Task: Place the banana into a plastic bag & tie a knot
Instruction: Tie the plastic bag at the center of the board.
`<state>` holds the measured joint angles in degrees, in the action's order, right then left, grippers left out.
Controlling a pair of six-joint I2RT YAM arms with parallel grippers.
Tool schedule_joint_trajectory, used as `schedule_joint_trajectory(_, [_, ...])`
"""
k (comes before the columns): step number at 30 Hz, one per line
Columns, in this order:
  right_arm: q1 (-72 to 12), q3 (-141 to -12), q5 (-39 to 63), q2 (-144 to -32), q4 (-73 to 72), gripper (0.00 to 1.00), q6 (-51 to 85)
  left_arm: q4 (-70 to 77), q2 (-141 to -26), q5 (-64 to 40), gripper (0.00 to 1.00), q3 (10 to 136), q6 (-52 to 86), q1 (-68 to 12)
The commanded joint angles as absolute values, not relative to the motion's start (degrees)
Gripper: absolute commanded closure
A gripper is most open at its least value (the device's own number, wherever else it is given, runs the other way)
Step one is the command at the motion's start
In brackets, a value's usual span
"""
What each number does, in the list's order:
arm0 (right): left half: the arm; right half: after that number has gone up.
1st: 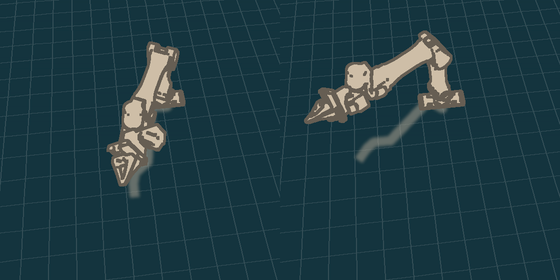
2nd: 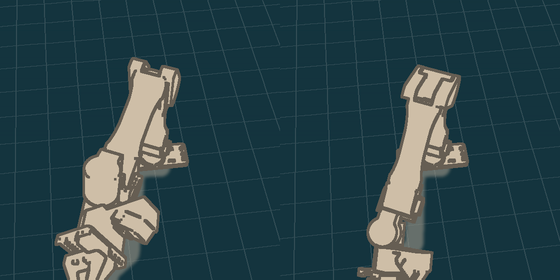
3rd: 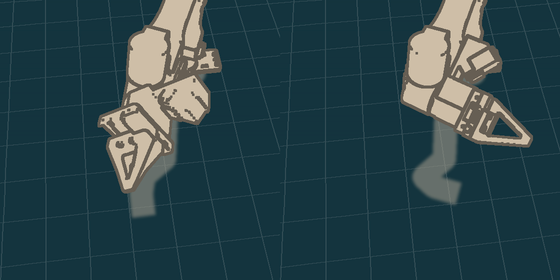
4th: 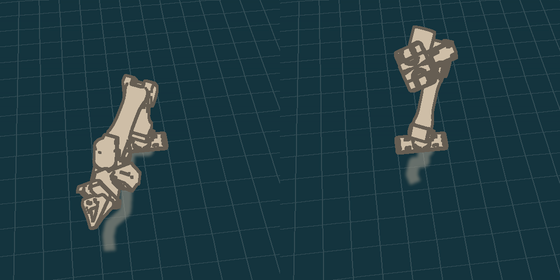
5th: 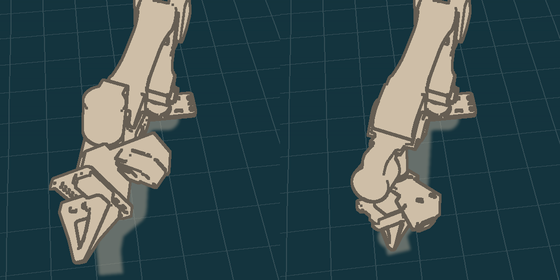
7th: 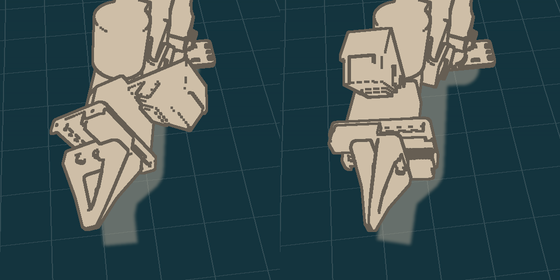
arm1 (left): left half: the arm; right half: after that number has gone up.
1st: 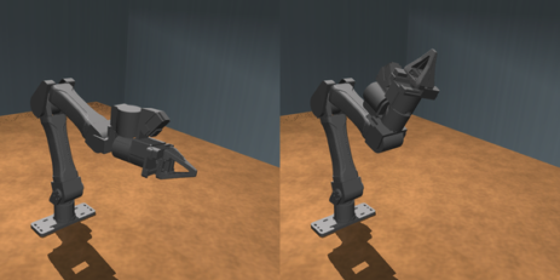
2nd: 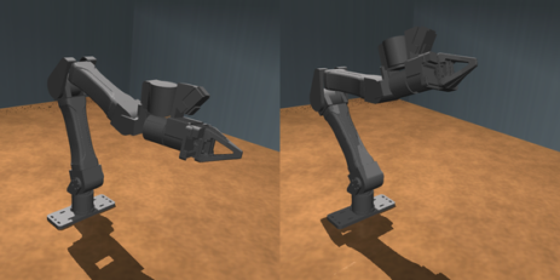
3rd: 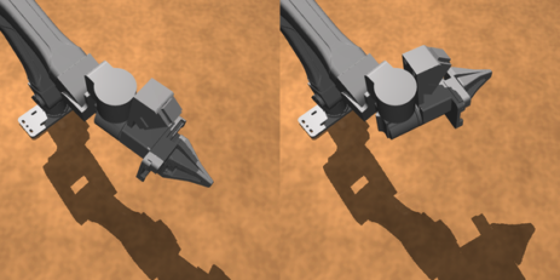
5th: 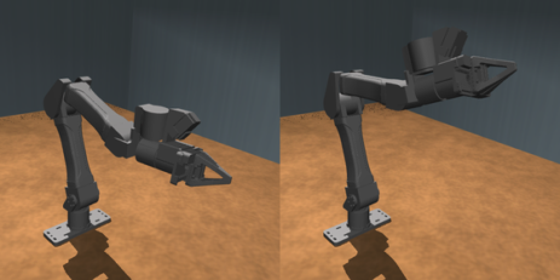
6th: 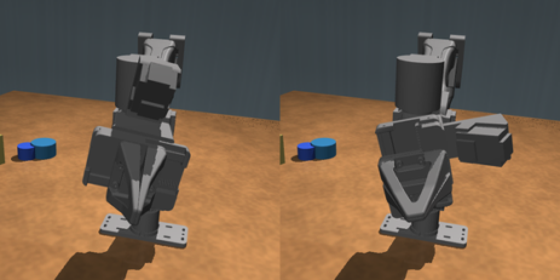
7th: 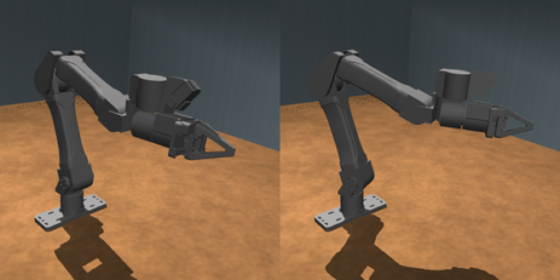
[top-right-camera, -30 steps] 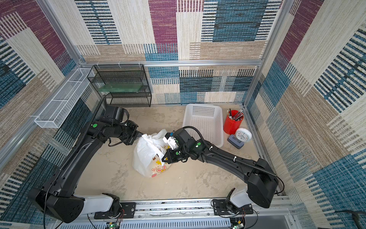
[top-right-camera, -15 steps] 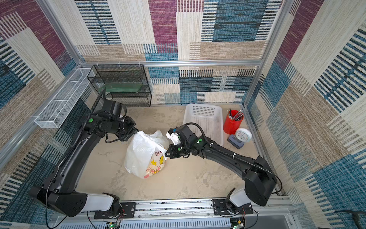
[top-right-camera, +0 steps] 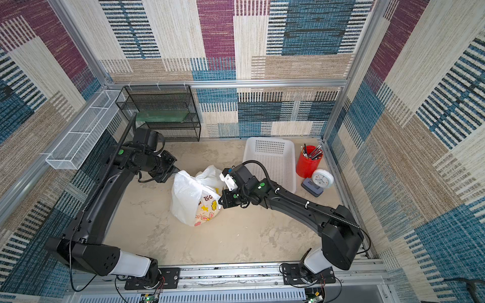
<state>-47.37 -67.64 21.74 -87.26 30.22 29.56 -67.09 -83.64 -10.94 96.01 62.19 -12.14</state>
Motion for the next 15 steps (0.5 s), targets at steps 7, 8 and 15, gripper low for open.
schedule_joint_trajectory(7, [-49.28, -71.61, 19.06, -90.44, 38.15, 1.00, 30.33, -66.55, -82.47, -11.56, 1.00, 93.61, 60.57, -11.87])
schedule_joint_trajectory(8, [-49.26, -71.63, 19.20, -90.58, 38.15, 1.00, 30.15, -66.53, -82.39, -12.24, 1.00, 93.60, 61.03, -11.87])
schedule_joint_trajectory(15, [-49.22, -71.92, 19.56, -90.74, 38.35, 1.00, 29.79, -67.62, -82.06, -12.17, 1.00, 95.75, 62.23, -11.87])
